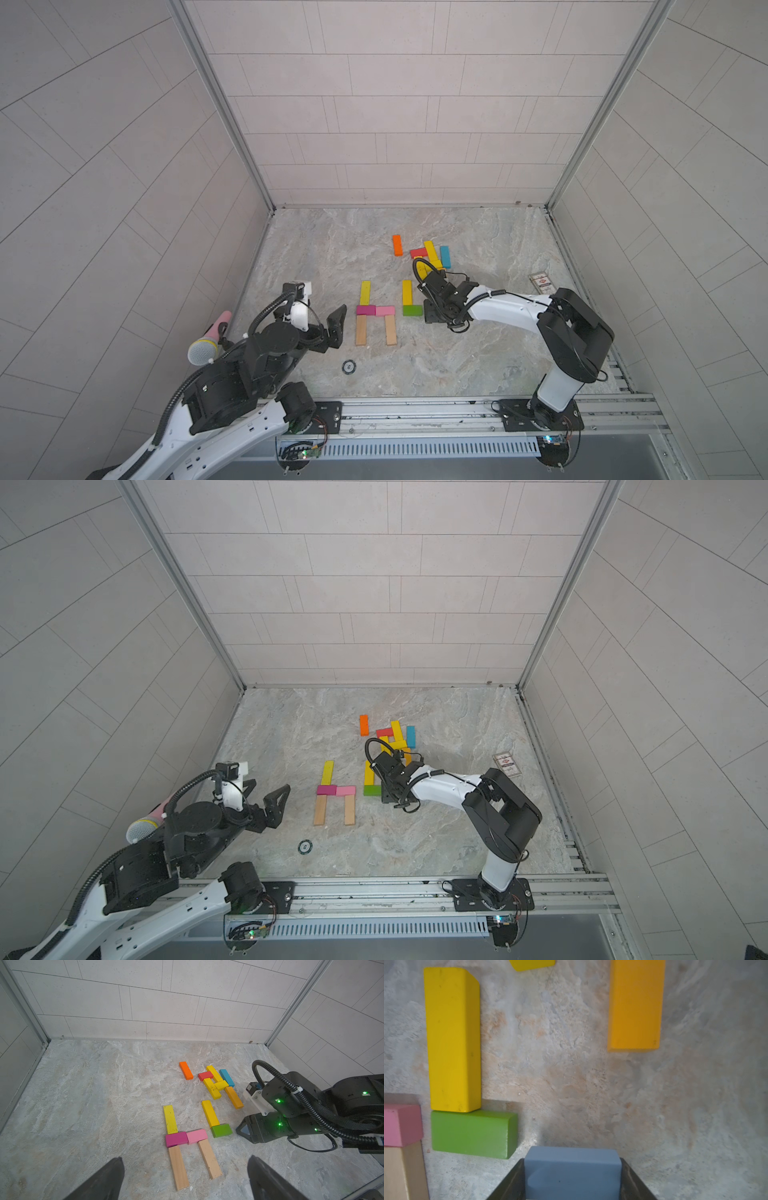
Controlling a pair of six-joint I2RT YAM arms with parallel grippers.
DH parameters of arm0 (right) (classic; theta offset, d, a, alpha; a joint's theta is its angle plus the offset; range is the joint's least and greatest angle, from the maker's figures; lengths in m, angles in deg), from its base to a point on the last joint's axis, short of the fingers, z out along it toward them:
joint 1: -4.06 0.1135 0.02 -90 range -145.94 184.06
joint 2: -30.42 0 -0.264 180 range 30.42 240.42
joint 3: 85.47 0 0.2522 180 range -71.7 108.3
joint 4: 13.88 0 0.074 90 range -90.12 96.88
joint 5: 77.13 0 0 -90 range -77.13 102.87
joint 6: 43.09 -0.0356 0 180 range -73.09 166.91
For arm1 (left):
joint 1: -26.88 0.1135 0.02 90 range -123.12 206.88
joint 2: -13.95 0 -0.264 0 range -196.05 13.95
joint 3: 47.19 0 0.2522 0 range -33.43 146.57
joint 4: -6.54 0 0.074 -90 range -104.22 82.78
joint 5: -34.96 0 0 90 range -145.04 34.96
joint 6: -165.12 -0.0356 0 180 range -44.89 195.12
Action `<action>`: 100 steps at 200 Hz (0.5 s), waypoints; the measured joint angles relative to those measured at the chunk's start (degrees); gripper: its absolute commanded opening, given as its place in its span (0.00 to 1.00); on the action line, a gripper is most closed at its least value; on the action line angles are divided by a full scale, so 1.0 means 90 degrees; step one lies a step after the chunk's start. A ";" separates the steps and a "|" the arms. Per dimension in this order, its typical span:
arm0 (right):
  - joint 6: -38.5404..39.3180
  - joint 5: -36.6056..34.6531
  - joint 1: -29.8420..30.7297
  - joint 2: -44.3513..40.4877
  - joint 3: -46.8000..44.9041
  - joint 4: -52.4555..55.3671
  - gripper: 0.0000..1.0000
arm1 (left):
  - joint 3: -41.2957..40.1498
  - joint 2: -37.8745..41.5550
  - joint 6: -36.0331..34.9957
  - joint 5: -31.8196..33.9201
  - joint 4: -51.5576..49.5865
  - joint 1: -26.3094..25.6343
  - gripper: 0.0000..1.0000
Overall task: Assemble the letter h with building blocks
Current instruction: Pick up the building block from the center of the board, then assemble the building block at the center of the board.
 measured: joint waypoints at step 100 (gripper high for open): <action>0.0182 0.0078 -0.0121 0.0440 0.0289 -0.0027 0.56 | 0.0000 -0.0017 -0.0002 -0.0002 0.0000 0.0022 1.00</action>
